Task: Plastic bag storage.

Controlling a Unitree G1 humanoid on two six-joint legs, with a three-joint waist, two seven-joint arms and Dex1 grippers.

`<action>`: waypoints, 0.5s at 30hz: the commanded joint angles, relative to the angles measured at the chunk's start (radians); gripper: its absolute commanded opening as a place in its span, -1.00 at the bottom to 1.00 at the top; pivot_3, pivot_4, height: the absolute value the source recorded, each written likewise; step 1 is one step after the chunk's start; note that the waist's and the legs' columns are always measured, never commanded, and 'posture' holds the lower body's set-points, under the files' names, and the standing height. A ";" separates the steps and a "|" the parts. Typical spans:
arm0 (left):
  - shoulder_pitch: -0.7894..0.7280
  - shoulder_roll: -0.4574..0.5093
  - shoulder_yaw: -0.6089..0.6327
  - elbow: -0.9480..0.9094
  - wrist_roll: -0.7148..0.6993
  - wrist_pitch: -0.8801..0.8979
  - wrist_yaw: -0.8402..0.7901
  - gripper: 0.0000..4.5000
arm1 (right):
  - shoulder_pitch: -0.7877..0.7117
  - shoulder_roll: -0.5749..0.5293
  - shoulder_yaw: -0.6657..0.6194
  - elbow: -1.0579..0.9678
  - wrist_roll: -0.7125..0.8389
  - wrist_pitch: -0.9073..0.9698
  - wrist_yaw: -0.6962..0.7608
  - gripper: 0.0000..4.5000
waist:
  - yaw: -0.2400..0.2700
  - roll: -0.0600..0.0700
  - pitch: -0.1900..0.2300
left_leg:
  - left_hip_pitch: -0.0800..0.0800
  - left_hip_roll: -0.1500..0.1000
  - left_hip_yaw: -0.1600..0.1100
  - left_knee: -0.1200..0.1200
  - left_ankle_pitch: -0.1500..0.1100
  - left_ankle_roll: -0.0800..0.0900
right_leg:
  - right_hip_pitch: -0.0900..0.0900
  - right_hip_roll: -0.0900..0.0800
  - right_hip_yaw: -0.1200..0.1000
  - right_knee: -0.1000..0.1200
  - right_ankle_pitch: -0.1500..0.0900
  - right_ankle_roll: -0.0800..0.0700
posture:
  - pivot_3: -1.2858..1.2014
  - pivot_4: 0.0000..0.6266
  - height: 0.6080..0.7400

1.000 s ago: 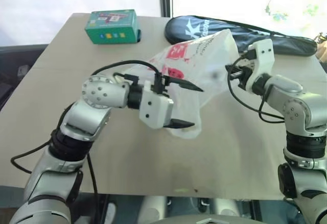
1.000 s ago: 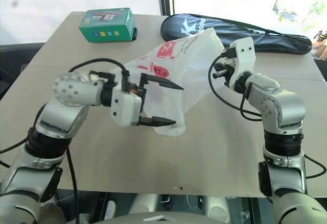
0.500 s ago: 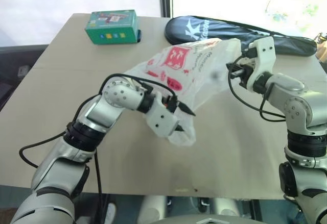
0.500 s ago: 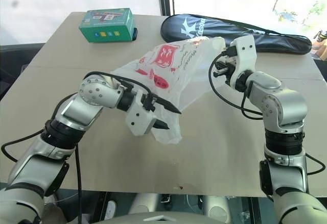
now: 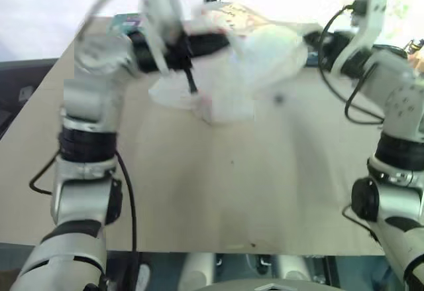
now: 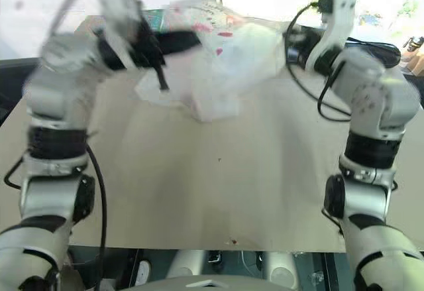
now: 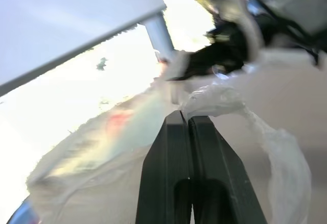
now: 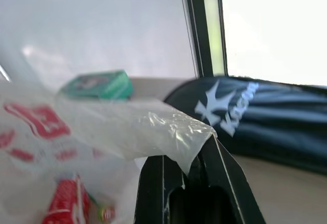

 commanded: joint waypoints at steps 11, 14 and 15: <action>-0.325 -0.066 0.160 0.350 -0.014 -0.006 0.223 -0.98 | -0.349 -0.181 -0.096 0.067 0.131 0.056 -0.017 -1.00 | 0.006 0.000 0.000 | -0.005 -0.002 0.001 -0.004 -0.001 0.002 | -0.003 -0.002 -0.001 -0.001 0.000 0.000 | 0.03 -0.52 1.00; -0.275 -0.083 0.135 0.305 -0.021 0.024 0.203 -0.98 | -0.287 -0.237 -0.092 -0.058 0.151 0.150 -0.042 -1.00 | 0.004 0.000 0.000 | -0.005 -0.001 0.003 -0.003 -0.001 0.002 | -0.004 -0.002 0.000 -0.001 0.000 0.000 | 0.03 -0.52 1.00; -0.249 -0.087 0.124 0.276 -0.024 0.039 0.195 -0.98 | -0.261 -0.250 -0.095 -0.099 0.161 0.182 -0.050 -1.00 | 0.002 0.000 0.000 | -0.005 -0.001 0.003 -0.003 -0.001 0.002 | -0.004 -0.002 0.000 -0.001 0.000 0.000 | 0.03 -0.52 1.00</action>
